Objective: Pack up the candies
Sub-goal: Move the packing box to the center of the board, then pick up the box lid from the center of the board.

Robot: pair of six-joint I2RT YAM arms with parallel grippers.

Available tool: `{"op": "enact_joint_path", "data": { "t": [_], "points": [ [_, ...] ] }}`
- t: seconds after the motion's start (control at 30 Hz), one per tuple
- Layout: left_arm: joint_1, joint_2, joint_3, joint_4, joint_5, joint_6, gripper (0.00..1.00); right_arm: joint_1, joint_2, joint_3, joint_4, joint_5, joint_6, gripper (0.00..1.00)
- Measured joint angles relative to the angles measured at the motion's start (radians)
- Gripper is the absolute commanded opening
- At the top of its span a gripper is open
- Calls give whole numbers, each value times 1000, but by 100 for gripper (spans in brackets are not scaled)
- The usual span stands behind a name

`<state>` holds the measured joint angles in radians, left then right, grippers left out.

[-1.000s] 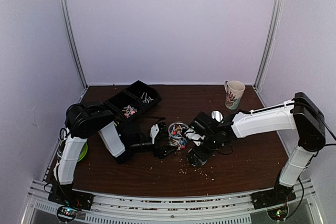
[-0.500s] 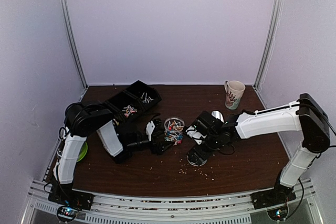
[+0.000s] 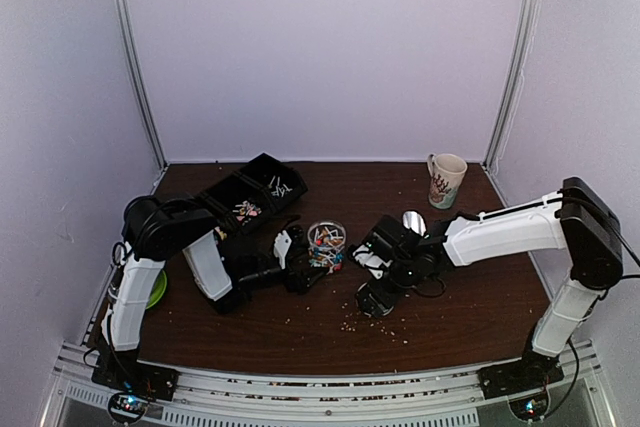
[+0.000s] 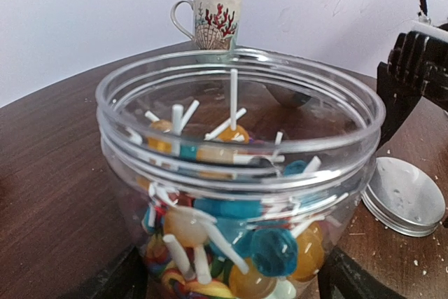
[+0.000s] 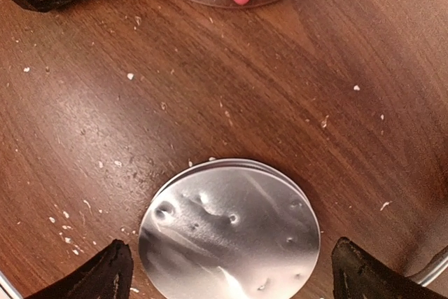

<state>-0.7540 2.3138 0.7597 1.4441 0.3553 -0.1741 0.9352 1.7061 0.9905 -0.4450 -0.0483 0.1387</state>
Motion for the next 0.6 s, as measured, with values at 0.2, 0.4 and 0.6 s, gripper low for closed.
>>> {"op": "enact_joint_path", "data": {
  "t": [0.2, 0.4, 0.6],
  "points": [
    [1, 0, -1, 2, -1, 0, 85, 0, 18, 0, -1, -4, 0, 100],
    [1, 0, -1, 3, -1, 0, 85, 0, 29, 0, -3, -13, 0, 98],
    [1, 0, -1, 3, 0, 0, 85, 0, 35, 3, -9, -24, -1, 89]
  ]
}}
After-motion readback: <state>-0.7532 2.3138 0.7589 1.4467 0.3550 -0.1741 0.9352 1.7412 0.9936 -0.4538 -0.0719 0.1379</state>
